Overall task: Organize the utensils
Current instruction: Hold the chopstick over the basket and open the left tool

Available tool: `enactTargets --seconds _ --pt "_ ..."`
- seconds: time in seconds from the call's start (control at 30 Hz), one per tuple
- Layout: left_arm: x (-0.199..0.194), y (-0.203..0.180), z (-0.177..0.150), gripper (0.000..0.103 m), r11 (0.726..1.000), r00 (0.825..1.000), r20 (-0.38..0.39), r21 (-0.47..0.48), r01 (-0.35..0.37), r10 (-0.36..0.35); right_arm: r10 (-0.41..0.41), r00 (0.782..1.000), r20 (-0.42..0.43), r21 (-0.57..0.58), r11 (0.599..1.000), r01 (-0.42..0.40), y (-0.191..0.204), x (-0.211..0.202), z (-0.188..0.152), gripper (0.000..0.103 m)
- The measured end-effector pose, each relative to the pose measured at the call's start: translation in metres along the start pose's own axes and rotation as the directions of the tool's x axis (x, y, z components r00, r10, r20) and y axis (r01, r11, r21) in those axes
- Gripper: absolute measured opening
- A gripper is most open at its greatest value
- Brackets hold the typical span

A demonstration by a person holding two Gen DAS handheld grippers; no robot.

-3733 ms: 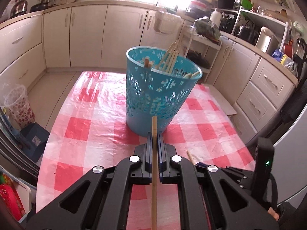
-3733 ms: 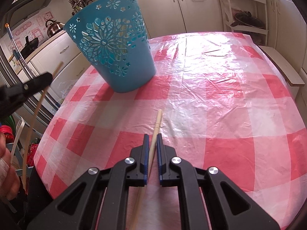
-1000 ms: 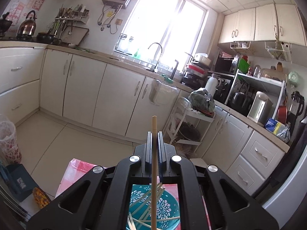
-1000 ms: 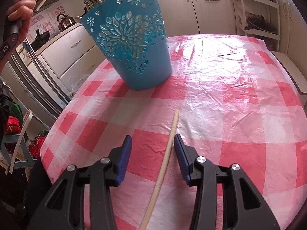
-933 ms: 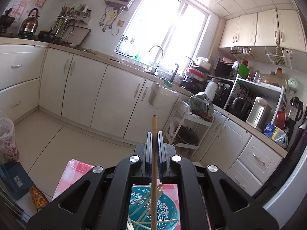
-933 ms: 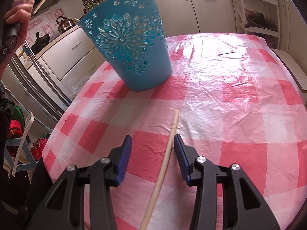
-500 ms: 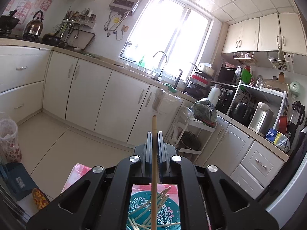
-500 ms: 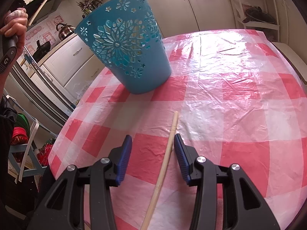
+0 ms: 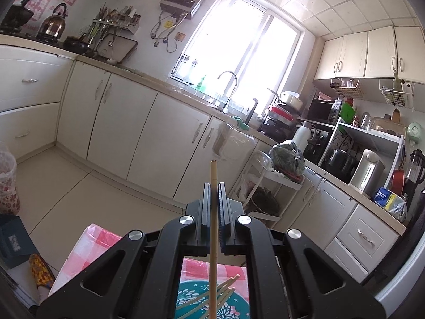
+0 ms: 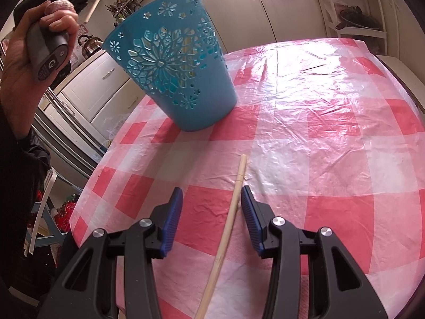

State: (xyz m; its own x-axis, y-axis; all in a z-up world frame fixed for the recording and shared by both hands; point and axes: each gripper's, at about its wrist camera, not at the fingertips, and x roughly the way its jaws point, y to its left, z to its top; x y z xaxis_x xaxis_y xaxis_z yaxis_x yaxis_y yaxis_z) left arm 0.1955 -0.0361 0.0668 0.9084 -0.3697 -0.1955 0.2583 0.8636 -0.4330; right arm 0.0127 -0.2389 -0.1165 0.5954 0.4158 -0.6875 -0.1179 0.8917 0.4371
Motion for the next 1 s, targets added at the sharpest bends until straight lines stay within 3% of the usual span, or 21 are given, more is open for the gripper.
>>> enactTargets --seconds 0.6,1.0 --pt "0.010 -0.015 -0.028 0.005 0.987 0.996 0.024 0.130 -0.090 0.088 0.002 1.000 0.001 0.002 1.000 -0.002 -0.001 0.000 0.000 0.045" --pt "0.006 -0.008 -0.019 0.005 0.993 0.992 0.085 0.066 -0.101 0.095 0.003 1.000 0.000 0.002 1.000 -0.003 -0.001 0.000 0.000 0.045"
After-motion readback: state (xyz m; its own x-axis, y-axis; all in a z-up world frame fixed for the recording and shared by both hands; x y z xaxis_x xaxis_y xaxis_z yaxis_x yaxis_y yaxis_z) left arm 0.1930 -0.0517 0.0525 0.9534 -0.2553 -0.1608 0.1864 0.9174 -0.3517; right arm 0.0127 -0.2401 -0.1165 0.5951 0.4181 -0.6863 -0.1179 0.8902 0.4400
